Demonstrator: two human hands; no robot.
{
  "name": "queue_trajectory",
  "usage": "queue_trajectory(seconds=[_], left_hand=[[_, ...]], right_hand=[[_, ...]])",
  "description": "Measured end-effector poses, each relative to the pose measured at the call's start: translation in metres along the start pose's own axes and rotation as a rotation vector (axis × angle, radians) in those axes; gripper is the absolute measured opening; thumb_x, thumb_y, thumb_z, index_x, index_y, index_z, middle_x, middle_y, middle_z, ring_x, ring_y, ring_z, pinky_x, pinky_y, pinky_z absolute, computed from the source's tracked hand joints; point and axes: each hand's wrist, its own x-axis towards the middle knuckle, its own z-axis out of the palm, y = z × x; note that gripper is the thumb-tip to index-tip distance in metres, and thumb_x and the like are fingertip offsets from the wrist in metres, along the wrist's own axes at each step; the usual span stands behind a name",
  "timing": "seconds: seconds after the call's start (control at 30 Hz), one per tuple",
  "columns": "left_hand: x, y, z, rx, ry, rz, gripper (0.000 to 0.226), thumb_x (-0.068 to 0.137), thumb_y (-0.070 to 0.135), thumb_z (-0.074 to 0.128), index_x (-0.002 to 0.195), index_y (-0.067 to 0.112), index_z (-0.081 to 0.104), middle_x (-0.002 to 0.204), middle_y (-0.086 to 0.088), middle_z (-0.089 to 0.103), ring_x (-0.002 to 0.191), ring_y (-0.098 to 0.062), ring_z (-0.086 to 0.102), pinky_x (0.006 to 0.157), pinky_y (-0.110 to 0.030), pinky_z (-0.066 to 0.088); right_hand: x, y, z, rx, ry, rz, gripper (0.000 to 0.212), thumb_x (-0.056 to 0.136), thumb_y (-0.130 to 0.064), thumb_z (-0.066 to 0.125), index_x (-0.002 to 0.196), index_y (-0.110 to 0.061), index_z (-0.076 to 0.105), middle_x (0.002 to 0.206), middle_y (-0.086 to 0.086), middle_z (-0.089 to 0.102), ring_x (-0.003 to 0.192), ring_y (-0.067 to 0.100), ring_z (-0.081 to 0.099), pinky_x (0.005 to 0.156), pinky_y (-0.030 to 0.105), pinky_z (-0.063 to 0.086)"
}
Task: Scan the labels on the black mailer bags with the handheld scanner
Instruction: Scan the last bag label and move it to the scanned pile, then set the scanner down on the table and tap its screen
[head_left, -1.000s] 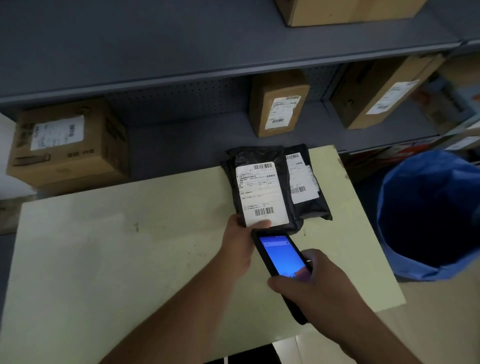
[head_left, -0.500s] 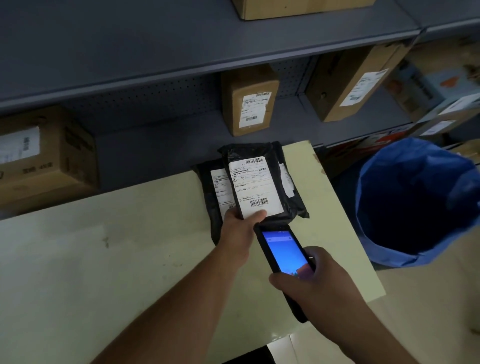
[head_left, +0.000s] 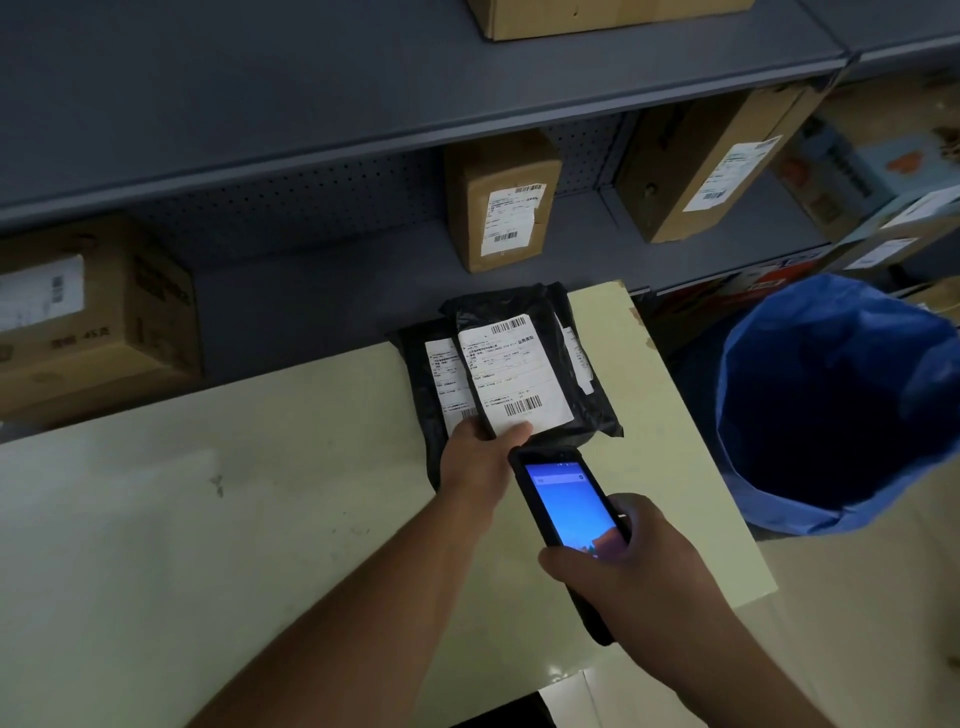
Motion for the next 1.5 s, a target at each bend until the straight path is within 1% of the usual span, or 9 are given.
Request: queue_trajectory(seconds=[0.13, 0.27, 0.37, 0.5, 0.67, 1.03, 1.17, 1.3, 1.5], left_hand=[[-0.006, 0.0, -0.018, 0.009, -0.016, 0.0, 0.038, 0.081, 0.028, 0.08, 0.118, 0.02, 0.076, 0.112, 0.006, 0.081, 0.106, -0.019, 0.075, 0.101, -0.044, 0.058], [-0.012, 0.004, -0.042, -0.046, 0.03, -0.05, 0.053, 0.065, 0.033, 0.088, 0.111, 0.02, 0.064, 0.12, -0.006, 0.075, 0.111, -0.027, 0.072, 0.106, -0.048, 0.054], [-0.016, 0.005, -0.062, -0.099, 0.071, -0.051, 0.056, 0.051, 0.035, 0.074, 0.104, 0.022, 0.061, 0.123, -0.014, 0.073, 0.115, -0.033, 0.071, 0.108, -0.05, 0.053], [-0.022, 0.002, -0.096, -0.033, 0.119, -0.017, 0.057, 0.068, 0.035, 0.077, 0.119, 0.015, 0.062, 0.125, -0.009, 0.071, 0.111, -0.025, 0.07, 0.09, -0.035, 0.058], [-0.026, -0.013, -0.145, 0.041, 0.225, 0.002, 0.048, 0.085, 0.034, 0.078, 0.127, 0.017, 0.064, 0.116, -0.001, 0.071, 0.106, -0.022, 0.069, 0.101, -0.043, 0.057], [-0.055, -0.049, -0.243, 0.071, 0.366, -0.067, 0.051, 0.085, 0.041, 0.077, 0.131, 0.022, 0.063, 0.114, 0.007, 0.067, 0.107, -0.02, 0.068, 0.1, -0.042, 0.058], [-0.065, -0.068, -0.267, 0.086, 0.381, -0.091, 0.052, 0.085, 0.041, 0.076, 0.131, 0.022, 0.063, 0.111, 0.009, 0.066, 0.104, -0.019, 0.069, 0.095, -0.04, 0.059], [-0.074, -0.081, -0.284, 0.103, 0.391, -0.084, 0.048, 0.087, 0.038, 0.077, 0.13, 0.021, 0.063, 0.113, 0.005, 0.066, 0.101, -0.019, 0.069, 0.076, -0.03, 0.055], [-0.086, -0.094, -0.293, 0.177, 0.364, -0.082, 0.046, 0.09, 0.037, 0.075, 0.131, 0.021, 0.062, 0.122, 0.001, 0.066, 0.103, -0.019, 0.068, 0.079, -0.03, 0.054]], right_hand=[[-0.003, -0.009, 0.012, -0.017, -0.031, -0.017, 0.037, 0.079, -0.03, 0.081, 0.106, -0.022, 0.057, 0.075, -0.003, 0.066, 0.038, 0.0, 0.056, 0.046, 0.017, 0.045], [-0.01, -0.018, 0.028, -0.027, -0.066, -0.027, 0.035, 0.078, -0.03, 0.08, 0.103, -0.023, 0.056, 0.071, -0.002, 0.067, 0.037, 0.004, 0.052, 0.049, 0.021, 0.044], [-0.016, -0.025, 0.041, -0.028, -0.098, -0.046, 0.037, 0.077, -0.031, 0.079, 0.103, -0.022, 0.055, 0.068, -0.001, 0.067, 0.039, 0.009, 0.052, 0.054, 0.026, 0.045], [-0.024, -0.036, 0.065, -0.065, -0.121, -0.081, 0.036, 0.078, -0.031, 0.079, 0.102, -0.023, 0.053, 0.062, -0.002, 0.068, 0.039, 0.01, 0.053, 0.054, 0.027, 0.044], [-0.033, -0.044, 0.096, -0.121, -0.14, -0.097, 0.039, 0.075, -0.035, 0.078, 0.102, -0.025, 0.053, 0.072, 0.004, 0.074, 0.039, 0.008, 0.054, 0.056, 0.029, 0.048], [-0.041, -0.045, 0.161, -0.193, -0.149, -0.139, 0.047, 0.075, -0.034, 0.08, 0.111, -0.025, 0.051, 0.065, 0.002, 0.076, 0.045, 0.008, 0.062, 0.057, 0.03, 0.05], [-0.041, -0.043, 0.182, -0.216, -0.116, -0.135, 0.043, 0.076, -0.031, 0.081, 0.106, -0.025, 0.05, 0.077, 0.003, 0.074, 0.069, 0.023, 0.075, 0.06, 0.033, 0.053], [-0.036, -0.031, 0.204, -0.246, -0.094, -0.113, 0.043, 0.077, -0.031, 0.08, 0.104, -0.021, 0.049, 0.08, 0.002, 0.071, 0.061, 0.02, 0.069, 0.058, 0.033, 0.052], [-0.031, -0.005, 0.232, -0.256, -0.11, -0.024, 0.055, 0.067, -0.043, 0.075, 0.11, -0.022, 0.049, 0.098, 0.005, 0.072, 0.077, 0.022, 0.074, 0.06, 0.035, 0.056]])
